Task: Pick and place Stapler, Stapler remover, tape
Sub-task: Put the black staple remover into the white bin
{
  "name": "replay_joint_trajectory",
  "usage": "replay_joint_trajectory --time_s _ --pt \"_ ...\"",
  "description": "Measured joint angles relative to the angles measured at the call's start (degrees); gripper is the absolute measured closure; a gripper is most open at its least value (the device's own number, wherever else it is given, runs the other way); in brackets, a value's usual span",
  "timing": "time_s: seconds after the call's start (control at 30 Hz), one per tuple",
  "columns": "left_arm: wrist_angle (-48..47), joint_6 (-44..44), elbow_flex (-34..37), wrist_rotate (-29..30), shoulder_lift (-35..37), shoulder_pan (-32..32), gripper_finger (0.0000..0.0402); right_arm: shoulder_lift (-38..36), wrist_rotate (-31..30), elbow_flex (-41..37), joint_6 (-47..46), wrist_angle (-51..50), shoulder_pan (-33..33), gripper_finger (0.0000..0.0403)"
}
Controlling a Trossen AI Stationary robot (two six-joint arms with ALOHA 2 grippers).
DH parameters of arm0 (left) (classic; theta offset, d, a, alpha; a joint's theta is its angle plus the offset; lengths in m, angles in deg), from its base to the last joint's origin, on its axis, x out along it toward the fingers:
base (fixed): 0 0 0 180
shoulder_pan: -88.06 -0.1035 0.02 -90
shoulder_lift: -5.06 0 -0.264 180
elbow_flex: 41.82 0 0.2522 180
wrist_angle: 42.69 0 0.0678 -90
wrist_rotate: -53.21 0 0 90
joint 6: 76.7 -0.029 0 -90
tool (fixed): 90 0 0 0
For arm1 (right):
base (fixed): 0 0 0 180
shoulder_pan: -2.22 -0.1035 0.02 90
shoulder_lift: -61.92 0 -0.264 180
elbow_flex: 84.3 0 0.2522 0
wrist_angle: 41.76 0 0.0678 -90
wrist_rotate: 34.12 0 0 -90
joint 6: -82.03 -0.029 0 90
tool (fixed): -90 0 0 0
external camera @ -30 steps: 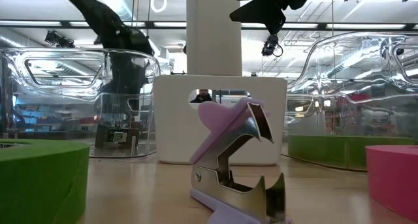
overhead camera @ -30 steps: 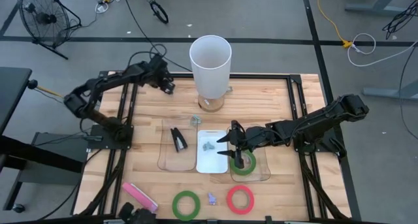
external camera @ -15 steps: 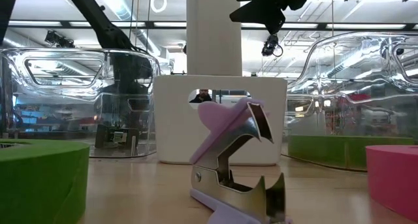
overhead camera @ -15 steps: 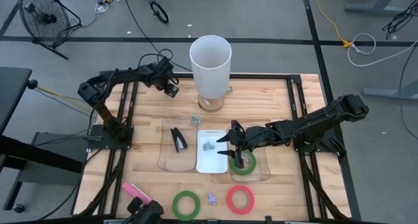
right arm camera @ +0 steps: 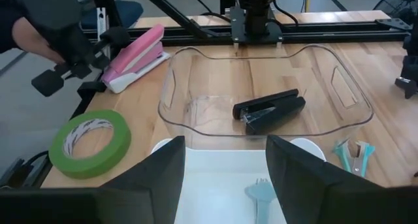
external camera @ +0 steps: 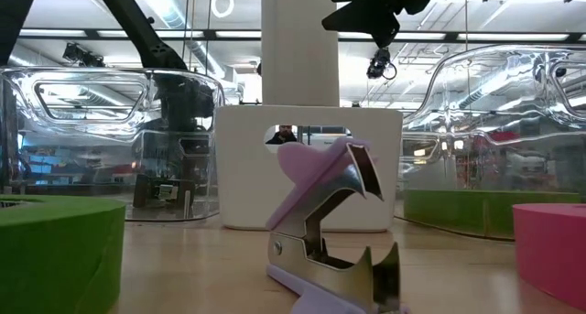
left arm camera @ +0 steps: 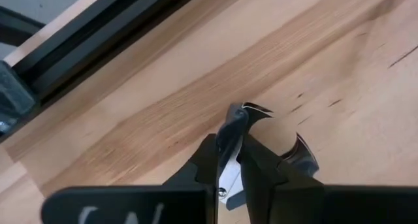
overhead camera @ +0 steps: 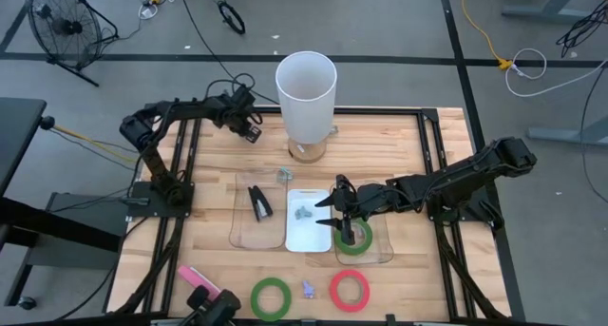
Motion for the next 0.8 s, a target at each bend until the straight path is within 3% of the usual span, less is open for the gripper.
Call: replay_joint_trajectory --time_s 0.3,0.6,0.8 --pt "-4.8 0.1 0.2 -0.2 4.4 0.1 0.0365 0.0 -0.5 0.0 0.0 0.0 0.0 0.0191" --pt "-12.4 0.1 0.2 -0.5 16.8 3.3 0.0365 0.0 -1.1 0.0 0.1 0.0 0.1 0.0191" --pt "-17.8 1.2 0.2 -7.6 27.6 9.3 0.0365 0.0 -3.5 0.0 0.1 -0.2 0.4 0.0191"
